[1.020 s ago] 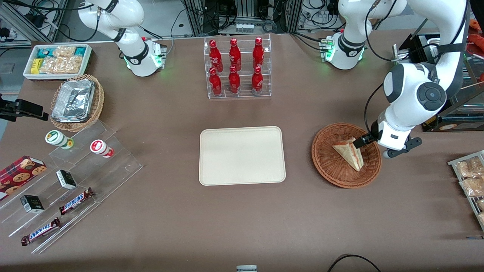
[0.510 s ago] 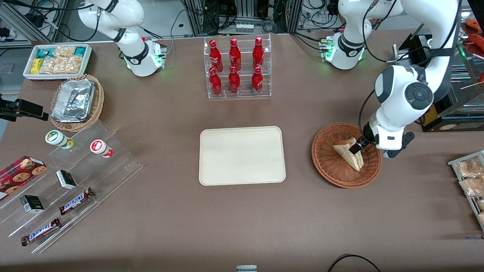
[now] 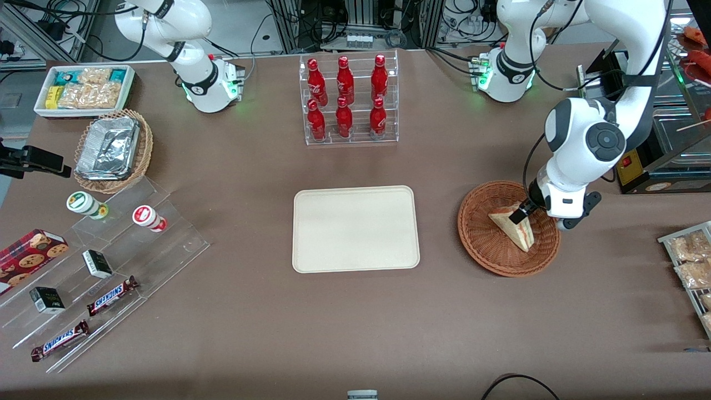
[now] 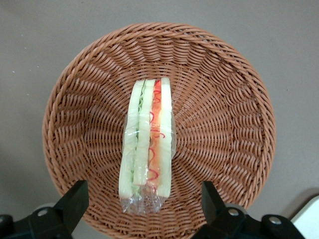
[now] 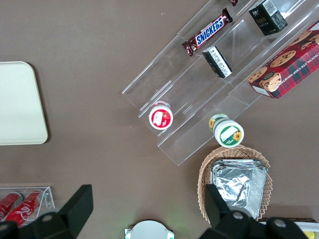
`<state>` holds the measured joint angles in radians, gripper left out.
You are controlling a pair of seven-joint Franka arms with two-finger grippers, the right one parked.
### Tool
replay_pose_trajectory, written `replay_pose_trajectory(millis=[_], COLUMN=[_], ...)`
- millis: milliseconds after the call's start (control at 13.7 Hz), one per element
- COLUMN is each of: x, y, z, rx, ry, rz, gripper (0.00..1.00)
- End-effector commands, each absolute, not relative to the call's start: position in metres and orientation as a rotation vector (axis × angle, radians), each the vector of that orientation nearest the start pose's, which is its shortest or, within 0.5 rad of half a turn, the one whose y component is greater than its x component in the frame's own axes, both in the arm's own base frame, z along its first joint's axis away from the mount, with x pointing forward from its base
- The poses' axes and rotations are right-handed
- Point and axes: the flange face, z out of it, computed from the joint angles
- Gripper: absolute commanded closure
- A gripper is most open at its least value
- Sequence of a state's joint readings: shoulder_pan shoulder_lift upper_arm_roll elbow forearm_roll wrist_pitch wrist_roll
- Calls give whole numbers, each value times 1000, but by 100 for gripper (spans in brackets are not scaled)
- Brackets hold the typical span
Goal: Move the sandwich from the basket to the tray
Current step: 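Lower the open left gripper around the wrapped sandwich's crust edge, then close the left gripper on the wrapped sandwich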
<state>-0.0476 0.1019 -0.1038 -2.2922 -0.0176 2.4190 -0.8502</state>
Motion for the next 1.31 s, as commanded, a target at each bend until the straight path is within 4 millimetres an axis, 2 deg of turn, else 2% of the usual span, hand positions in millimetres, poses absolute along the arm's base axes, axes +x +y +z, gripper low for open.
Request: replay_pose_trajectory(millis=[0,437,583,656,728,801,874,1020,1238], x=[514,517,517,517,517,517,516,515,513], y=[-81,-83,-83,-83,-83,-83,-83,-83,-86], z=[290,258,253,253,252,253,255,261,285], rx=[-2953,-2943,-2943,-2941,-2932,-2924,-2927,-2923,-2939], ry=[-1172,-1217,-1217,-1219,-1239,-1254,-1243,-1222,-1130], rz=[-33,-31,-26,-24,-21,-20,-18,4,42], gripper=[0,0,0,11,45,82,100,100,100])
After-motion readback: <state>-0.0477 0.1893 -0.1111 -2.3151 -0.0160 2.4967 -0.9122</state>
